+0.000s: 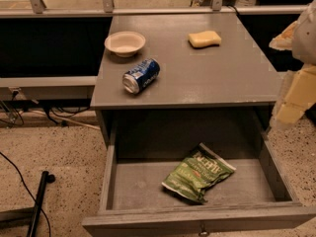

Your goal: Pick green jalapeno chip bag from top drawer and place on counter

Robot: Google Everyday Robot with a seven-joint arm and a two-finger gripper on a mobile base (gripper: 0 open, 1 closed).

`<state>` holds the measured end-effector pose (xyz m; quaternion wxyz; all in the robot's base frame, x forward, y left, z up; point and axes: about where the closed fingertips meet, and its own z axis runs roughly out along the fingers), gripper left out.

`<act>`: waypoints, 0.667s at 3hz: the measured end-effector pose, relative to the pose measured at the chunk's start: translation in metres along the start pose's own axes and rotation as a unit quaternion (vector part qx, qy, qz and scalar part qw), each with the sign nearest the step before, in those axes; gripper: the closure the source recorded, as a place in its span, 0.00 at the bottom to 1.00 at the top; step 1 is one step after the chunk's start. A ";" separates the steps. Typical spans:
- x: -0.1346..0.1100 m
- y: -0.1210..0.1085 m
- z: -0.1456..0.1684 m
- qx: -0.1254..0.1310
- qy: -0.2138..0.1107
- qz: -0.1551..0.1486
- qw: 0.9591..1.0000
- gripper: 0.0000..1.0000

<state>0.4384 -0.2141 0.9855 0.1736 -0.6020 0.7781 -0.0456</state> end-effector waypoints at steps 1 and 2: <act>0.000 0.000 0.000 0.000 0.000 0.000 1.000 0.00; 0.009 0.001 0.022 -0.003 -0.011 -0.022 1.000 0.00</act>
Offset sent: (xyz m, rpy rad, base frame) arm 0.0144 -0.0193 -0.0804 0.0239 -0.0028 0.1548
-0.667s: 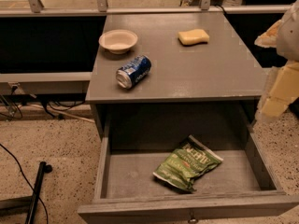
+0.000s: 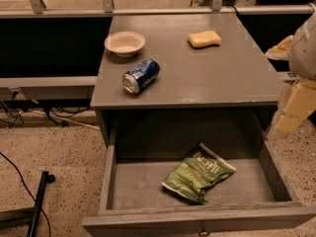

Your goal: Pick green jalapeno chip bag from top drawer and place on counter

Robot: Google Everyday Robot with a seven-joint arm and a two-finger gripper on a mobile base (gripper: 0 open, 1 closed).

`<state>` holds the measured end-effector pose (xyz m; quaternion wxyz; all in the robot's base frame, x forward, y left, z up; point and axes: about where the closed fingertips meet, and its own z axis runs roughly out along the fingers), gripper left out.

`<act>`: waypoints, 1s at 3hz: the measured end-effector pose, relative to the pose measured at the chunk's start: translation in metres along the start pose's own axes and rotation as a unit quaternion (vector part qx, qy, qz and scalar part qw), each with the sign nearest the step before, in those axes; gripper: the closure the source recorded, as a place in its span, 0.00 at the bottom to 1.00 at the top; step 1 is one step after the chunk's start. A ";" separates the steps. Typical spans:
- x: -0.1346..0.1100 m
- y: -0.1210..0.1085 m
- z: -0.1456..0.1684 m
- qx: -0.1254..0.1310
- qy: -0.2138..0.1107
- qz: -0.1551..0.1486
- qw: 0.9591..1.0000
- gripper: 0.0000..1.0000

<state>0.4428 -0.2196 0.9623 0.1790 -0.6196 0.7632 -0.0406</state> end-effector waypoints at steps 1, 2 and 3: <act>0.034 0.019 0.050 -0.013 -0.037 -0.011 0.999 0.00; 0.074 0.048 0.095 -0.017 -0.074 -0.018 0.997 0.00; 0.079 0.051 0.094 -0.011 -0.074 -0.052 0.996 0.00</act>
Offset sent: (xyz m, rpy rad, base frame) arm -0.0519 -0.0761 -0.1922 0.1490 -0.0637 0.3124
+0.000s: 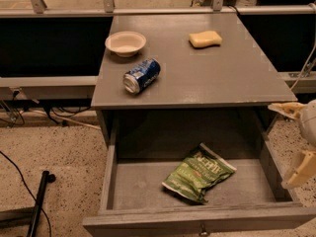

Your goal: Pick green jalapeno chip bag from top drawer and place on counter

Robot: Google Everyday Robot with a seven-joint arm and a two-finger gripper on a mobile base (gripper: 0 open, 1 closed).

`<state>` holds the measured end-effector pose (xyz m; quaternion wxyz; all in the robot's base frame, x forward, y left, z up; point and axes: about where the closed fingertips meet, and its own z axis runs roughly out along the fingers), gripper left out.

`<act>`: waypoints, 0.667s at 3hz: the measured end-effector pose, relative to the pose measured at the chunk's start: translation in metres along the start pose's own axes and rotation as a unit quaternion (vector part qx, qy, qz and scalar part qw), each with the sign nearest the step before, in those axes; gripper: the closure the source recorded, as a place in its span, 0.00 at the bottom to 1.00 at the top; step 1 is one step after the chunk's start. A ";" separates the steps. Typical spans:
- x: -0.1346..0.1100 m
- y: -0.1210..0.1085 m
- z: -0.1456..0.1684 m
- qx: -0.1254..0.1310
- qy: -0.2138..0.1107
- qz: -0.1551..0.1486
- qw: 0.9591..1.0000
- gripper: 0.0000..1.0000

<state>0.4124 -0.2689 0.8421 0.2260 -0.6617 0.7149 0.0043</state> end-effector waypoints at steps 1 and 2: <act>0.001 0.000 0.013 0.002 0.034 -0.024 0.999 0.00; 0.019 0.003 0.046 0.003 0.060 -0.073 0.996 0.00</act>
Offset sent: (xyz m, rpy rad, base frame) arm 0.0282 -0.0150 -0.1007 -0.2989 -0.1248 0.3047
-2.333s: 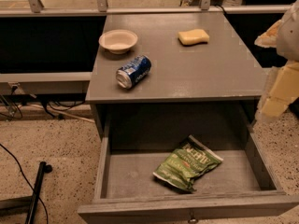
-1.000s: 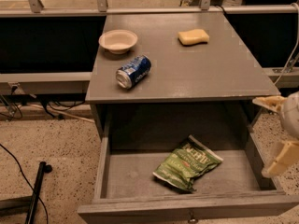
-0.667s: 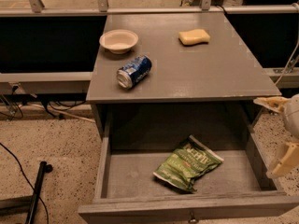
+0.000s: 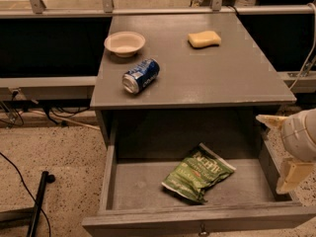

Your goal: Pick green jalapeno chip bag from top drawer and place on counter

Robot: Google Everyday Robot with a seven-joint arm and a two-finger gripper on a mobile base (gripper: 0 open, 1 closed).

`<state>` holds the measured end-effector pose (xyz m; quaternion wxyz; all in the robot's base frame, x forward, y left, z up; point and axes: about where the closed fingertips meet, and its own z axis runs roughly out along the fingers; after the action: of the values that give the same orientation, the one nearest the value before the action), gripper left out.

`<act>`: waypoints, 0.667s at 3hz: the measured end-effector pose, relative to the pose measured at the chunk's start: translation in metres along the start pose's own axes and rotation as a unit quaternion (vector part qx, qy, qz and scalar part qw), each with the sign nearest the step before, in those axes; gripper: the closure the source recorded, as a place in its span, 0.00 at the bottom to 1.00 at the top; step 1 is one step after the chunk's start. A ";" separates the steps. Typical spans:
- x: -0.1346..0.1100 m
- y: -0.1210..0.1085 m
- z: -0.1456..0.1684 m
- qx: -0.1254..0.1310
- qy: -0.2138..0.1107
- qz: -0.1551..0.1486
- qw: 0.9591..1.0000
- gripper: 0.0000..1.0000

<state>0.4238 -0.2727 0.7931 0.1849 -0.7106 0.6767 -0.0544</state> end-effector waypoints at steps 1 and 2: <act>0.010 0.001 0.031 0.009 -0.001 -0.076 0.997 0.14; 0.006 -0.002 0.058 0.010 -0.021 -0.140 0.990 0.37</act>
Offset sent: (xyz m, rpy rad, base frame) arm 0.0339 0.0141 -0.0847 -0.0517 -0.1025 0.4269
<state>0.4448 -0.2680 0.7391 0.1967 -0.7971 0.5664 -0.0718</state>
